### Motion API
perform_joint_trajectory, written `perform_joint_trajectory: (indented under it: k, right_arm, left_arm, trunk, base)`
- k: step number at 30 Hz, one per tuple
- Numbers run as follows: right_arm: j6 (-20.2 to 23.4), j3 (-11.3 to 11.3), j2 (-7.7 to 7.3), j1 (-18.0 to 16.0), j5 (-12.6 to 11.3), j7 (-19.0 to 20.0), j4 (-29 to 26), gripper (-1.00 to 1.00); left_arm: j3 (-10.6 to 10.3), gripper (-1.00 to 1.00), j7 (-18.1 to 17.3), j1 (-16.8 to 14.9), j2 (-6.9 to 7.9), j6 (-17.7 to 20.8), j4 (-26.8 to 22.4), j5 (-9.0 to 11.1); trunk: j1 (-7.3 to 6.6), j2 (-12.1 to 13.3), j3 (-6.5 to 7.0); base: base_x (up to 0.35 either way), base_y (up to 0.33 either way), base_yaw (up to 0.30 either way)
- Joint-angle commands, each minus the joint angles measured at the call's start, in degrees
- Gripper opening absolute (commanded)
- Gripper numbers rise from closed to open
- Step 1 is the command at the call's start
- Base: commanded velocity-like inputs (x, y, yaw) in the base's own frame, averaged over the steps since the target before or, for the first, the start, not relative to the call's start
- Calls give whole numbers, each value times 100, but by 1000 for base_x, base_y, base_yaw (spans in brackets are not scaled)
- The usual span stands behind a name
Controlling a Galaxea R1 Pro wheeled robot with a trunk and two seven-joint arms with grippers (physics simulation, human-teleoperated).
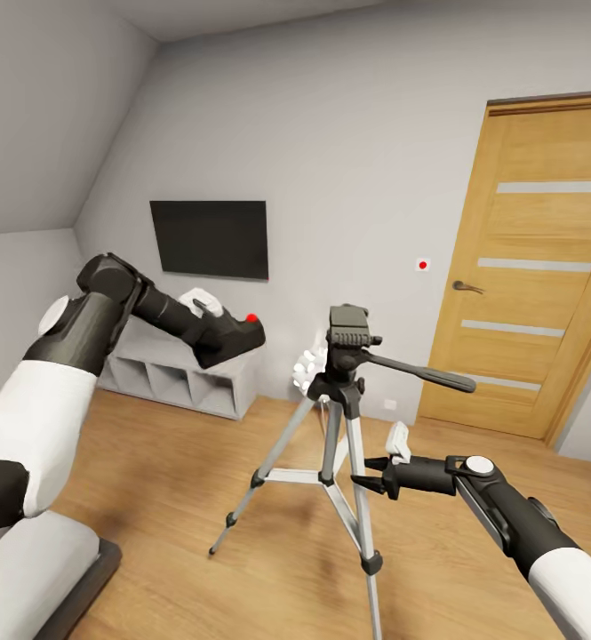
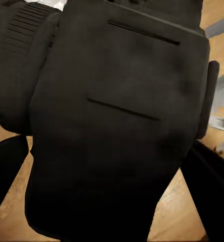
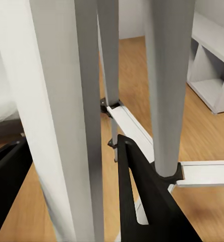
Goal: Attach the digital camera to the camera tripod in the bedroom.
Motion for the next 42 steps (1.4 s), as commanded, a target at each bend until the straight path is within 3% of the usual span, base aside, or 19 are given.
perform_joint_trajectory:
  k: [1,5,6,7,9,11,14,16,20,32,33,39,42]
  right_arm:
    - [15,21,-6,-6,-78,3,0,-100]
    - [24,24,25,-8,-77,0,26,-100]
    - [41,25,178,-9,-76,-26,57,-100]
    - [43,25,215,-8,-76,-38,62,-100]
    - [47,25,356,-7,-76,-127,75,-100]
    - [49,29,459,-6,-71,-253,93,-100]
    - [50,32,548,-8,-69,-353,139,-100]
    - [52,34,606,-7,-68,-382,196,-100]
    - [59,32,682,-9,-67,-423,258,-100]
    - [84,26,791,-11,-67,-688,281,-100]
    - [82,26,794,-11,-67,-696,281,-100]
    - [71,26,795,-10,-67,-690,281,-100]
    - [73,26,795,-11,-67,-691,281,-100]
  left_arm:
    - [24,-100,-44,-10,20,70,-204,-53]
    - [134,-100,56,-150,46,95,-512,-62]
    - [441,-100,192,-592,45,115,-377,-66]
    - [524,-100,233,-702,37,120,-265,-66]
    - [748,-100,417,-1275,-15,125,450,-65]
    - [840,-100,626,-1949,-110,108,1375,-65]
    - [883,-100,1003,-2585,-327,96,2213,-63]
    - [895,-100,1346,-2842,-510,100,2476,-59]
    - [906,-100,1575,-3039,-738,131,2595,-38]
    - [916,-100,1645,-3174,-1106,159,2596,-13]
    - [915,-100,1645,-3175,-1218,158,2596,-12]
    - [918,-100,1641,-3175,-1274,164,2604,-12]
    - [912,-100,1445,-3175,-1329,167,2616,-15]
  trunk:
    - [2,-5,-3]
    - [2,-5,-3]
    - [2,-5,-3]
    - [2,-5,-3]
    - [2,-5,-3]
    - [2,-5,-3]
    - [2,-5,-3]
    - [2,-5,-3]
    - [2,-5,-3]
    - [2,-5,-3]
    - [2,-5,-3]
    - [2,-5,-3]
    - [2,-5,-3]
  base:
    - [0,0,0]
    - [0,0,0]
    - [0,0,0]
    - [0,0,0]
    - [0,0,0]
    - [0,0,0]
    - [0,0,0]
    - [0,0,0]
    - [0,0,0]
    - [0,0,0]
    - [0,0,0]
    - [0,0,0]
    - [0,0,0]
